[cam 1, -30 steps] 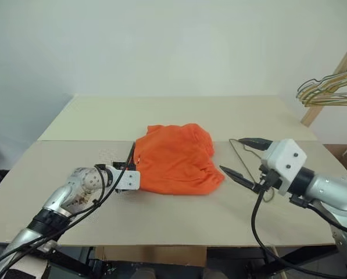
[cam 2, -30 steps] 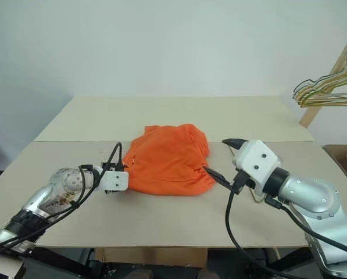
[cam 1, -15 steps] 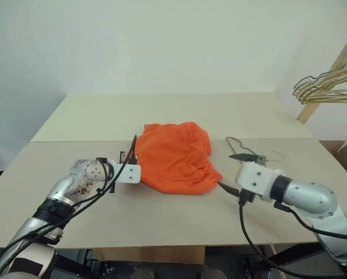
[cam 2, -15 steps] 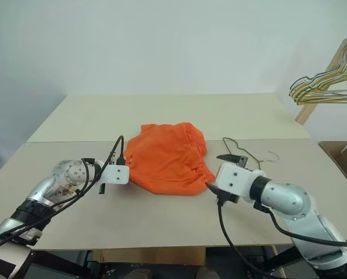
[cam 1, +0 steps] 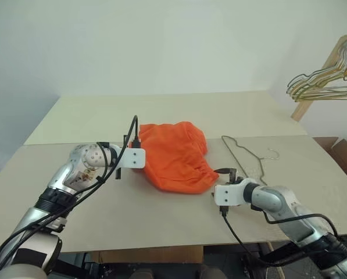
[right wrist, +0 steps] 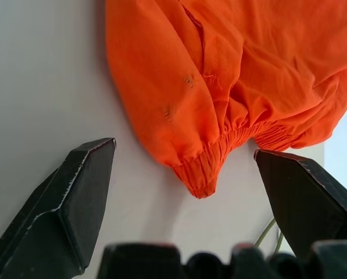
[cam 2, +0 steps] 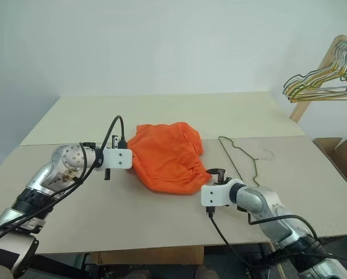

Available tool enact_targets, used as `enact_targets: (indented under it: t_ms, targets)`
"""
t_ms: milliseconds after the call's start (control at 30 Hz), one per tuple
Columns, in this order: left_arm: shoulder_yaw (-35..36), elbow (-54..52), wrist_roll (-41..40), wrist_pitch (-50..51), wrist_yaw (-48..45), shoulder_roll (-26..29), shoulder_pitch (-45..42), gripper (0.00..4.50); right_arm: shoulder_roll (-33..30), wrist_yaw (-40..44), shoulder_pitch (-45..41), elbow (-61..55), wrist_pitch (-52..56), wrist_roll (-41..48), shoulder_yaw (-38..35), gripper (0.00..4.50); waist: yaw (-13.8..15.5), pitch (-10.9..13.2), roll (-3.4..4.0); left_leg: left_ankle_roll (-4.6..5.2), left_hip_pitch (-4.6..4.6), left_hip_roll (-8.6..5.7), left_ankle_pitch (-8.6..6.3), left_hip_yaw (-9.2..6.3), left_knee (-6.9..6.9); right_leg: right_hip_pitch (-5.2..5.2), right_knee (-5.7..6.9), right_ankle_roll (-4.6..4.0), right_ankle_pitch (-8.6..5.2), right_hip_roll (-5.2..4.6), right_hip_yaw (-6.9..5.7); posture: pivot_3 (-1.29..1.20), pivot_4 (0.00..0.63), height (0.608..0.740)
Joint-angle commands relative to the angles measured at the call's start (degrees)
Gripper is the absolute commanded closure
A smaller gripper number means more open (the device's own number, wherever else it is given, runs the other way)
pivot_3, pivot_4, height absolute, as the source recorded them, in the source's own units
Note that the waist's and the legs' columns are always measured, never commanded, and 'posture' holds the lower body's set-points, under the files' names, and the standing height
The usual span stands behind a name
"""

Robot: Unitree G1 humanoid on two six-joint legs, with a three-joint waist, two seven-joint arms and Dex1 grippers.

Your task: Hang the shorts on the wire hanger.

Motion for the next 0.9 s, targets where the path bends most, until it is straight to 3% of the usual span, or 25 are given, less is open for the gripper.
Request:
enact_targets:
  t_ms: [33,133,233,567,633,733,900]
  targets:
    - [2.8,-2.5,-1.6,0.7,0.0,1.1,-0.4,4.47,2.2,-2.2,-3.0,6.1,-3.7,-3.2,1.6,0.0,-0.3,-0.1,-0.11,0.0,0.05,0.0,0.0,0.0,-0.01,0.04,0.01,0.0,0.0,0.0,0.0,-0.03,0.0,0.74]
    - [3.9,-3.8,-2.3,2.2,0.2,1.8,0.9,4.47,4.8,-3.9,-5.9,13.2,-5.9,-5.2,2.9,0.0,-0.9,-0.2,-0.32,0.0,0.16,0.04,0.0,0.0,-0.03,0.07,0.03,-0.01,0.01,0.05,0.06,-0.02,0.0,0.74]
    - [4.8,-5.2,-3.1,3.5,0.0,2.2,2.5,4.5,5.8,-3.6,-7.7,17.4,-8.0,-5.4,3.8,0.54,-1.2,-0.5,-0.49,0.0,0.21,0.06,0.0,-0.03,-0.05,0.1,0.06,-0.03,0.01,0.08,0.07,-0.01,0.0,0.74]
    - [7.5,-11.8,-5.0,6.4,-0.3,4.4,10.4,4.5,7.0,-3.0,-8.8,18.1,-10.5,-4.2,2.1,4.15,-1.0,-0.8,-0.6,0.0,0.19,0.05,0.0,-0.06,-0.05,0.01,0.22,-0.03,0.01,0.01,0.08,0.0,0.0,0.74]
    - [7.8,-12.9,-5.7,6.4,-0.8,5.0,11.9,4.5,6.3,-2.3,-8.5,16.5,-10.7,-3.3,1.2,4.41,-0.9,-0.8,-0.59,0.0,0.19,0.05,0.0,-0.06,-0.09,-0.03,0.23,-0.04,0.01,0.01,0.09,0.0,0.0,0.74]
    - [8.6,-14.4,-7.3,6.5,-2.6,6.2,14.1,4.5,5.3,-1.8,-7.5,13.9,-10.8,-2.4,-0.1,4.41,-0.6,-0.8,-0.57,0.0,0.17,0.05,0.0,-0.05,-0.1,-0.06,0.24,-0.04,0.0,-0.01,0.1,-0.01,0.0,0.74]
    - [15.7,-22.9,-20.6,3.5,-15.9,17.2,28.1,4.5,-3.5,9.9,0.9,-5.4,-11.0,12.8,-7.4,4.41,-0.7,-0.6,-0.35,0.09,0.02,0.19,-0.07,-0.05,-0.17,-0.24,0.39,-0.07,-0.09,-0.05,0.16,-0.02,0.006,0.74]
